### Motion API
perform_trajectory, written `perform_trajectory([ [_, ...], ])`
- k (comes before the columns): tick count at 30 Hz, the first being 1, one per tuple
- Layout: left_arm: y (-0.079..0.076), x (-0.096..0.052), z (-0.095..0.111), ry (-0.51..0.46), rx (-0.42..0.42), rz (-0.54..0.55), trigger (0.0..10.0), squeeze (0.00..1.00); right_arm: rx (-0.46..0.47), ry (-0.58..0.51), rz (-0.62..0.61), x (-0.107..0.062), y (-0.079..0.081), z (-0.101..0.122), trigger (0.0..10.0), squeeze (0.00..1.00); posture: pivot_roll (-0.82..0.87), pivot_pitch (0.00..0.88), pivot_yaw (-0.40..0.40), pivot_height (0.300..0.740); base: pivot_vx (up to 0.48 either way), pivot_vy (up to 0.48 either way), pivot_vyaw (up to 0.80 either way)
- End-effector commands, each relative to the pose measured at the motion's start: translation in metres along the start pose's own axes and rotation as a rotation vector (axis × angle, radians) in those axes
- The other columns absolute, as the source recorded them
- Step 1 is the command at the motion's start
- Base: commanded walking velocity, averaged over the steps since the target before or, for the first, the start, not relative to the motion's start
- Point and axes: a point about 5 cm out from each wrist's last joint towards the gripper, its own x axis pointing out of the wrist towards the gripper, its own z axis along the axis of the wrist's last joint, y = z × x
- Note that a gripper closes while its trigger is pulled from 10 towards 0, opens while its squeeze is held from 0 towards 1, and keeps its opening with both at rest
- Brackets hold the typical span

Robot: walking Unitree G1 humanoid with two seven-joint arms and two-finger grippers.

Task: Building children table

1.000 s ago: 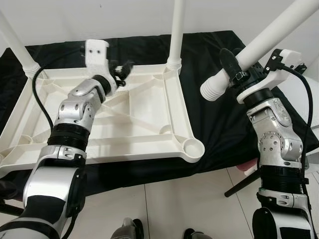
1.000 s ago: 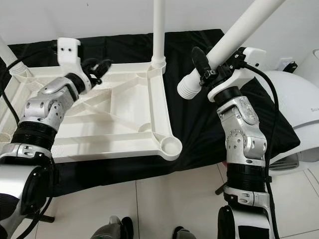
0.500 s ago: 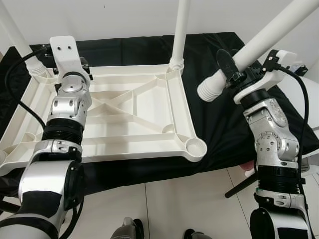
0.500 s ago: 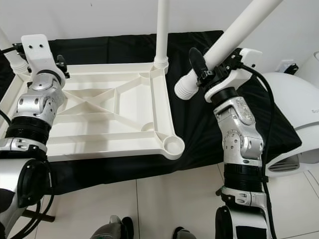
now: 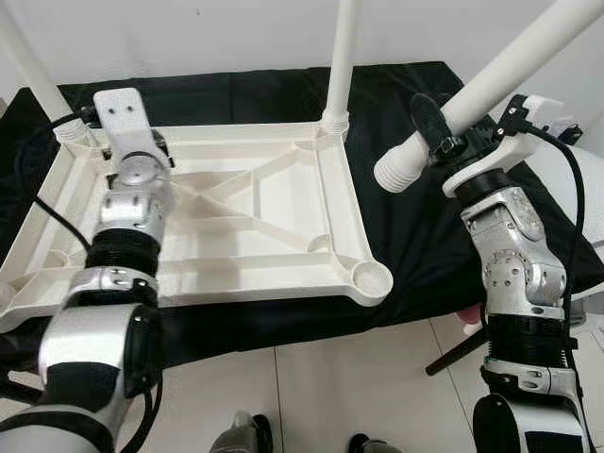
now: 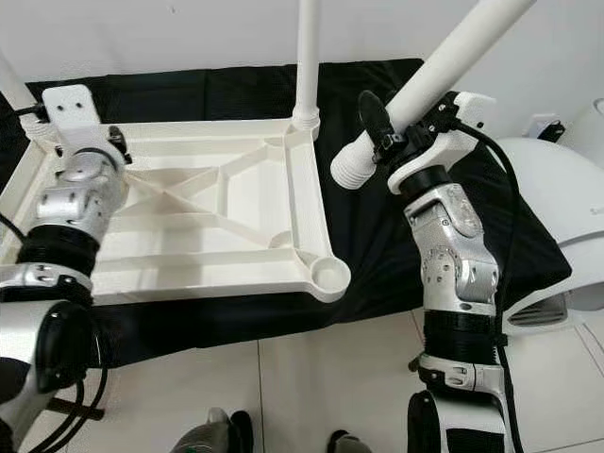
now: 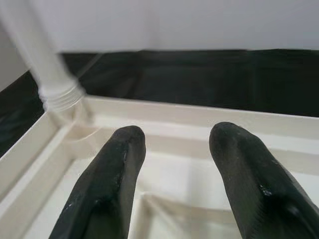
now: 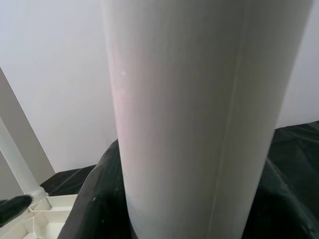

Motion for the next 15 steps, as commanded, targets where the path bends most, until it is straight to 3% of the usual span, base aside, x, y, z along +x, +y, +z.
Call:
perform_trajectory([
  [1, -0.003, -0.004, -0.003, -0.029, 0.031, -0.039, 10.0, 0.0, -0.012, -0.003, 0.013, -0.002, 0.004, 0.002, 10.0, 0.0, -0.01, 0.143, 0.024, 0.74, 0.0, 0.0, 0.0],
  [3, -0.009, -0.007, -0.004, -0.044, 0.042, -0.091, 10.0, 0.0, -0.014, 0.008, 0.014, -0.003, 0.004, 0.0, 10.0, 0.0, -0.01, 0.143, 0.024, 0.74, 0.0, 0.0, 0.0],
  [6, -0.03, -0.03, 0.004, -0.203, -0.001, -0.392, 10.0, 0.0, -0.019, 0.053, 0.02, -0.01, 0.008, -0.011, 10.0, 0.0, 0.0, 0.15, 0.023, 0.74, 0.0, 0.0, 0.0],
  [8, -0.039, -0.046, 0.006, -0.236, -0.067, -0.572, 10.0, 0.0, -0.015, 0.074, 0.016, -0.014, 0.01, -0.016, 10.0, 0.0, 0.0, 0.152, 0.023, 0.74, 0.0, 0.0, 0.0],
  [10, -0.04, -0.05, 0.007, -0.245, -0.079, -0.604, 10.0, 0.0, -0.015, 0.08, 0.016, -0.015, 0.01, -0.017, 10.0, 0.0, 0.0, 0.153, 0.023, 0.74, 0.0, 0.0, 0.0],
  [13, -0.043, -0.058, 0.006, -0.27, -0.034, -0.652, 10.0, 0.0, -0.022, 0.099, 0.012, -0.019, 0.011, -0.022, 10.0, 0.0, 0.0, 0.155, 0.022, 0.74, 0.0, 0.0, 0.0],
  [15, -0.05, -0.079, 0.004, -0.325, 0.014, -0.832, 10.0, 0.0, -0.033, 0.137, -0.003, -0.026, 0.011, -0.029, 10.0, 0.0, 0.0, 0.156, 0.018, 0.74, 0.0, 0.0, 0.0],
])
